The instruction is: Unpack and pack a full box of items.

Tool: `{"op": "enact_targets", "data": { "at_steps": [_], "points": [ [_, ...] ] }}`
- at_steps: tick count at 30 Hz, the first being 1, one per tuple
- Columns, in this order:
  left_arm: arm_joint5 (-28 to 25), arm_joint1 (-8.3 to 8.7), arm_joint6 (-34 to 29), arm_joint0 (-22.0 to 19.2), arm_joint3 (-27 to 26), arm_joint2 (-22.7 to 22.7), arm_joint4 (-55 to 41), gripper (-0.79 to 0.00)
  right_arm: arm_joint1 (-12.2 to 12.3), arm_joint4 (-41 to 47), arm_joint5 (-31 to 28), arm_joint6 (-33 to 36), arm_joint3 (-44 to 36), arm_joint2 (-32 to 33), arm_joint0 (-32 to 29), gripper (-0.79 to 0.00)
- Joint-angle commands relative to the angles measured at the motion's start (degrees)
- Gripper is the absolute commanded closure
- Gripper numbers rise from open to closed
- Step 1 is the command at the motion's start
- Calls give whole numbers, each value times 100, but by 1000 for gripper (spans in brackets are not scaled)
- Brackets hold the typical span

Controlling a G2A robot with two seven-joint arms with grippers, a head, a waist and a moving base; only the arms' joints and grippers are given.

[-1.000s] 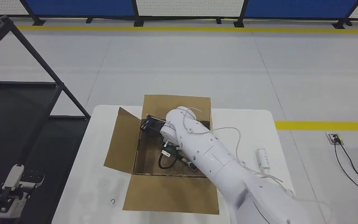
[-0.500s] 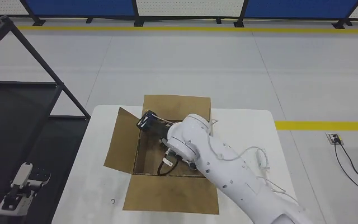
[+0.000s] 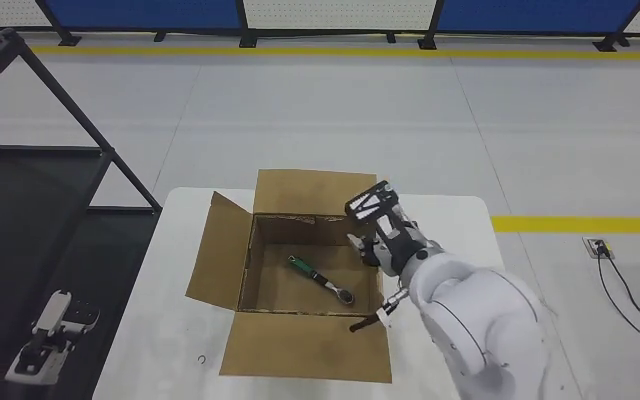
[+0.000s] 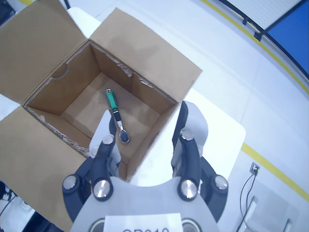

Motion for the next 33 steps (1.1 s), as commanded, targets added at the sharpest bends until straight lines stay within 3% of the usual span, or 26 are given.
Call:
{"op": "enact_targets", "data": {
  "at_steps": [1, 9, 18, 24, 30, 33],
  "points": [
    [19, 2, -24, -4, -24, 41, 27, -785, 39, -14, 60, 87, -218, 453, -149, -763],
    [106, 14, -63, -78, -145, 223, 215, -785, 163, -179, 337, 247, -215, 1802, -729, -748],
    [177, 22, -59, -108, -306, 417, 428, -785, 298, 155, 253, 27, 1491, 2991, -1013, -745],
    [218, 28, -57, -128, -435, 562, 577, -785, 384, 383, 32, -131, 2690, 3254, -849, -739],
    [233, 28, -14, -97, -496, 645, 678, -785, 449, 494, -136, -326, 3706, 3200, -552, -646],
    [241, 29, 4, -76, -508, 647, 700, -785, 480, 476, -143, -404, 4092, 3147, -386, -656]
  ]
}}
